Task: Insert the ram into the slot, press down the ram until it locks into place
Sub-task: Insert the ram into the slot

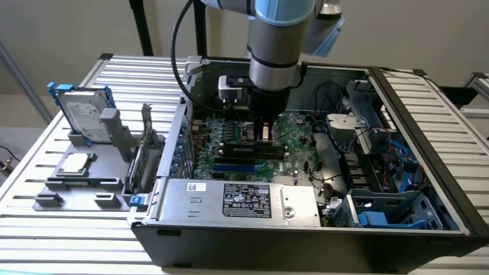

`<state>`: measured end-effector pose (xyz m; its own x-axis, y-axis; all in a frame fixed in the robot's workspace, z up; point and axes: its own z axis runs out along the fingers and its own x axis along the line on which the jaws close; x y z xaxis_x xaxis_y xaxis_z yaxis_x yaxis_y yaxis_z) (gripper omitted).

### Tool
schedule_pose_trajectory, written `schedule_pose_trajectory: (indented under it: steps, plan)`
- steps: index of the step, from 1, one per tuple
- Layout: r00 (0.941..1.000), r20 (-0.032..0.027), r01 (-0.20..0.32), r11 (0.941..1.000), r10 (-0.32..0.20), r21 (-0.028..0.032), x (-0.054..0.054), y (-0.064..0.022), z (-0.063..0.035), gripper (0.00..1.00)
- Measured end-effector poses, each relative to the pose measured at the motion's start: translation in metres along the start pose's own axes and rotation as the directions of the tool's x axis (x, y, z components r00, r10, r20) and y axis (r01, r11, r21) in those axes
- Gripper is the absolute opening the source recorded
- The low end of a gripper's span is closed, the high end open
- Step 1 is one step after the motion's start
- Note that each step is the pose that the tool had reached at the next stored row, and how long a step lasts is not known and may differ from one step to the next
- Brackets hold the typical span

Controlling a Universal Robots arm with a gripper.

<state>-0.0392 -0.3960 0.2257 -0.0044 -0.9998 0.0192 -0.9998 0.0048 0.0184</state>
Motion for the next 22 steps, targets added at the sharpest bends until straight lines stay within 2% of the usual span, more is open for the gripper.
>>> schedule_pose_trajectory:
  steps: [22]
  plan:
    - [1.0, -0.0002, 0.0, 1.0, 0.0, -0.0018, -0.0011, -0.0001, 0.0023, 0.13]
